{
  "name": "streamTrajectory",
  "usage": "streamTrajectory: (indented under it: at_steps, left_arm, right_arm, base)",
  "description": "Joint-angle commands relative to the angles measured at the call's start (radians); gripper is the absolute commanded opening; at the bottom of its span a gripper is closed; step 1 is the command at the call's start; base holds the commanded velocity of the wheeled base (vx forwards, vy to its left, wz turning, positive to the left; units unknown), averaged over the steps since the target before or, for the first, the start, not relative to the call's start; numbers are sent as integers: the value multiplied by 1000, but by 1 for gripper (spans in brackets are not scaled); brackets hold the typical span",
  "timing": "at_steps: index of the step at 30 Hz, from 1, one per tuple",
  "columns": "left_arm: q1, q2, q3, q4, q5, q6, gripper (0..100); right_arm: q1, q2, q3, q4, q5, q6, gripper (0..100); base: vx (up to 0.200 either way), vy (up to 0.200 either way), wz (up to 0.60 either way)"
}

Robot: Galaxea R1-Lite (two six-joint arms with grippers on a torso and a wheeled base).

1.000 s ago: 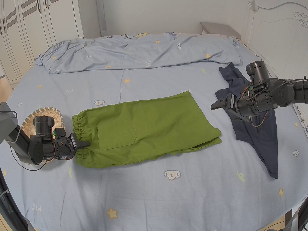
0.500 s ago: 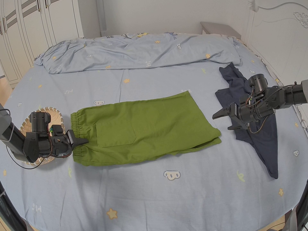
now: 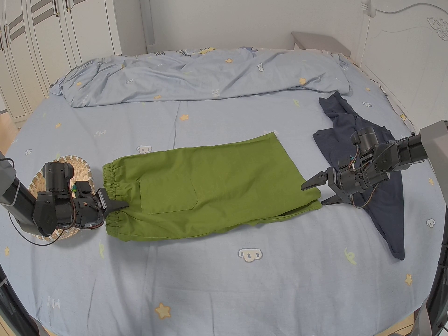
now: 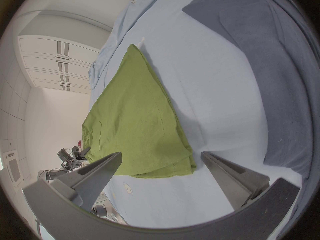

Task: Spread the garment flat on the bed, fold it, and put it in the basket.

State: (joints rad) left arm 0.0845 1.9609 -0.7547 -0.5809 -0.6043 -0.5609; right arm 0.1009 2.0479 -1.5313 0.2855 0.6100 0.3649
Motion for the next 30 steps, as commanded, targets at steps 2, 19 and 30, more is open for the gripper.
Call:
streamTrajectory:
  at_steps: [2,19,30]
  left_arm:
    - [1,-2,0,-1,1,-1,0]
    - [1,-2,0,-1,0,-1,0]
    - [1,-3,1,-1,0,-1,0]
  right_arm:
    - [2,11,5,1,7,2,100]
    - [5,14,36,-66,50,14,100]
    - [0,40,34,-68,48,14,0]
  base:
    - [0,0,0]
    - [0,0,0]
    - [0,0,0]
